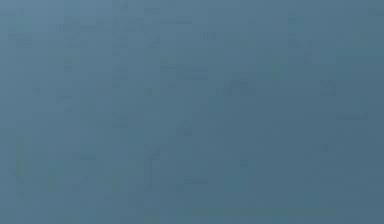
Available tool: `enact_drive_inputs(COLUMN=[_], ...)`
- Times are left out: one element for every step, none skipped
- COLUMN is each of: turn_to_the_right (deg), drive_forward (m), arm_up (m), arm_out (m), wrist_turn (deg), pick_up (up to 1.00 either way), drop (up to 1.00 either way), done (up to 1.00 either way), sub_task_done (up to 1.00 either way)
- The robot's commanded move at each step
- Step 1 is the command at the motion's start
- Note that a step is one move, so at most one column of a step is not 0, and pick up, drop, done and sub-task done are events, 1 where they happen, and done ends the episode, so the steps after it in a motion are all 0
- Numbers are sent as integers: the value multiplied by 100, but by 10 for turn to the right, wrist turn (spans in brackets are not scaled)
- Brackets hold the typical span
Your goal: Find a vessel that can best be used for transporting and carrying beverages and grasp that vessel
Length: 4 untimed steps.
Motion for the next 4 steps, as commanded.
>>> enact_drive_inputs(turn_to_the_right=[-450, -450, -450, -180], drive_forward=[0, 0, 0, 0], arm_up=[0, 0, 0, 0], arm_out=[0, 0, 0, 0], wrist_turn=[0, 0, 0, 0], pick_up=[0, 0, 0, 0], drop=[0, 0, 0, 0], done=[0, 0, 0, 0], sub_task_done=[0, 0, 0, 0])
